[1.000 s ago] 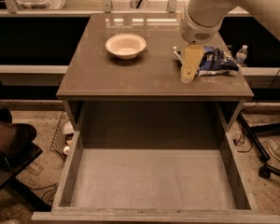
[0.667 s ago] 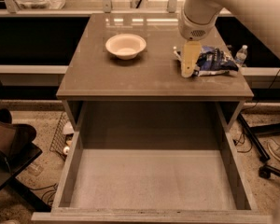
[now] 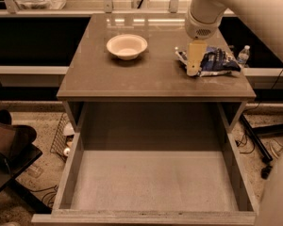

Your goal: Place blue chip bag into top drawer

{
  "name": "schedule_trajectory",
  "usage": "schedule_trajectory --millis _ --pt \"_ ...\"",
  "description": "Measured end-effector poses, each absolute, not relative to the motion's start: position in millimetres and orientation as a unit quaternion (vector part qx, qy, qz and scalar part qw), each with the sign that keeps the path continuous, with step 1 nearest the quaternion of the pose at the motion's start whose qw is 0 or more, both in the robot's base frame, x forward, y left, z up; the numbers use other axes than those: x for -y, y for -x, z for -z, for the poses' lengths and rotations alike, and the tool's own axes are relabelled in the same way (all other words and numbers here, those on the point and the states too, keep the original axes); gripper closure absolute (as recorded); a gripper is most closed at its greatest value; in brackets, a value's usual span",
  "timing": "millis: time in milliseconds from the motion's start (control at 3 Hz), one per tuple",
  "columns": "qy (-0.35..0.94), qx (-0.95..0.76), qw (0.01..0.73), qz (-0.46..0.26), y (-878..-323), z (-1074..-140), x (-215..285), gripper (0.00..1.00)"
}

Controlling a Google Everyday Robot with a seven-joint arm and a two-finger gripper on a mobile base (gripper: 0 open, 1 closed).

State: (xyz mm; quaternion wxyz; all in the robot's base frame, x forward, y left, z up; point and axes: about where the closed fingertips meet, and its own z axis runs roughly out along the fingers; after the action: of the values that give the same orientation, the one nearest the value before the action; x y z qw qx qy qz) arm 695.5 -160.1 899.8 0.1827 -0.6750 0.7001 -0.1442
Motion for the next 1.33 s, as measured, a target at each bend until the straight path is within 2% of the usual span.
schedule_trajectory --millis 667,1000,1333 --pt "0.608 -0.762 0.162 0.153 -723 -881 243 0.0" --pt "0.587 -0.78 0.166 0.14 -728 -868 264 0.0" --pt "0.58 -0.791 0.165 0.102 -731 -848 263 0.14"
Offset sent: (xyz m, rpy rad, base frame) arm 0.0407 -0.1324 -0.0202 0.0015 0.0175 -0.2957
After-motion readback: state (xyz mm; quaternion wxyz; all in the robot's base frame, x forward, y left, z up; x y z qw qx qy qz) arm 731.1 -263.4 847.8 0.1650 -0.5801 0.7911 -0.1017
